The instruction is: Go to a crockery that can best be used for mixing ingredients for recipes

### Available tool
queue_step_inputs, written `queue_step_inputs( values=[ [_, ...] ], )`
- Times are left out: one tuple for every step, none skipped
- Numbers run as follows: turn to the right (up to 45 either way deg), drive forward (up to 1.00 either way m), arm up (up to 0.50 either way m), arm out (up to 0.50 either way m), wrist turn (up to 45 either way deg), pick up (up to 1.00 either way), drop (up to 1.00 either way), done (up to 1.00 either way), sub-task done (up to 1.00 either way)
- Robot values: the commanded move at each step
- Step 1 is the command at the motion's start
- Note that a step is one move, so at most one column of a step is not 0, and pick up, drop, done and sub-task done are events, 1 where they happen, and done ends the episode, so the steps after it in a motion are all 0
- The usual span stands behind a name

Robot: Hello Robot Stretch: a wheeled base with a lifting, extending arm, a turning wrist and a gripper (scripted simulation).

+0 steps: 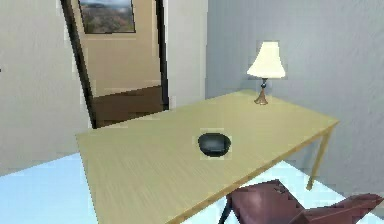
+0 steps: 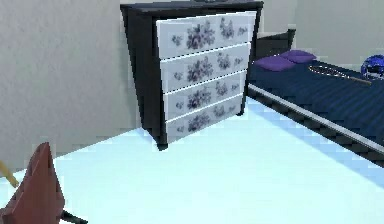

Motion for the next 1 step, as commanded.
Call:
queue_step_inputs(
  values=[
    [0.0, 0.00, 0.00, 0.00, 0.0, 0.00, 0.00, 1.00, 0.00]
  ],
)
